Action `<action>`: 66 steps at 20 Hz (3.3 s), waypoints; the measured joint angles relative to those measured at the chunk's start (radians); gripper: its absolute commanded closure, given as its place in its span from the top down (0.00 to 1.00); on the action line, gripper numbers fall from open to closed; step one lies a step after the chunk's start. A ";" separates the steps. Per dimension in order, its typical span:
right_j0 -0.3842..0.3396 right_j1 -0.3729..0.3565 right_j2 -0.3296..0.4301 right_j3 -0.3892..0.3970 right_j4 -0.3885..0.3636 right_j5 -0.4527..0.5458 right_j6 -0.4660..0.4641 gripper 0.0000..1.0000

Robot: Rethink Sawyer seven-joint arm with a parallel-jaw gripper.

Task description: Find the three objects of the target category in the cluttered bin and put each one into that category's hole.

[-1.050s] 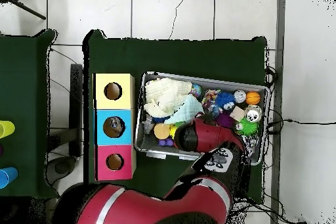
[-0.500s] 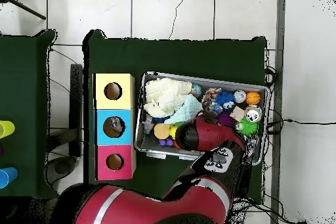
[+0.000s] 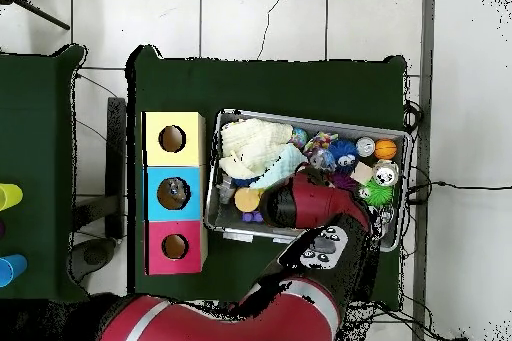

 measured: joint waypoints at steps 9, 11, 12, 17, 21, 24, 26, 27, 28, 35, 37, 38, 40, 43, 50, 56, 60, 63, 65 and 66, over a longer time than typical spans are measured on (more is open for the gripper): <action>0.042 -0.075 -0.036 0.000 0.000 0.007 0.000 0.00; 0.042 -0.083 -0.039 0.000 0.000 0.007 0.000 0.00; 0.041 -0.090 -0.040 0.000 0.000 0.007 0.000 0.00; 0.020 -0.104 -0.025 0.000 -0.001 0.007 0.000 0.00; -0.093 -0.132 0.089 0.002 -0.001 0.007 0.000 1.00; -0.156 -0.144 0.153 0.007 -0.002 0.007 0.000 1.00; -0.217 -0.153 0.216 0.014 -0.002 0.007 0.000 1.00; -0.238 -0.156 0.238 0.016 -0.004 0.007 0.000 1.00; -0.264 -0.158 0.264 0.017 -0.007 0.008 0.000 1.00; -0.332 -0.163 0.366 0.019 -0.028 0.024 0.000 1.00; -0.340 -0.167 0.393 0.020 -0.039 0.031 0.000 1.00; -0.344 -0.170 0.408 0.020 -0.044 0.036 0.000 1.00; -0.356 -0.180 0.448 0.022 -0.054 0.052 0.000 1.00; -0.378 -0.195 0.501 0.029 -0.057 0.091 0.000 1.00; -0.402 -0.230 0.561 0.041 -0.059 0.244 0.000 1.00; -0.330 -0.224 0.496 0.033 -0.114 0.276 0.000 1.00; -0.292 -0.221 0.466 0.032 -0.138 0.276 0.000 1.00; -0.271 -0.215 0.445 0.032 -0.155 0.275 0.000 1.00; -0.265 -0.211 0.435 0.032 -0.161 0.273 0.000 1.00; -0.261 -0.209 0.428 0.032 -0.164 0.273 0.000 1.00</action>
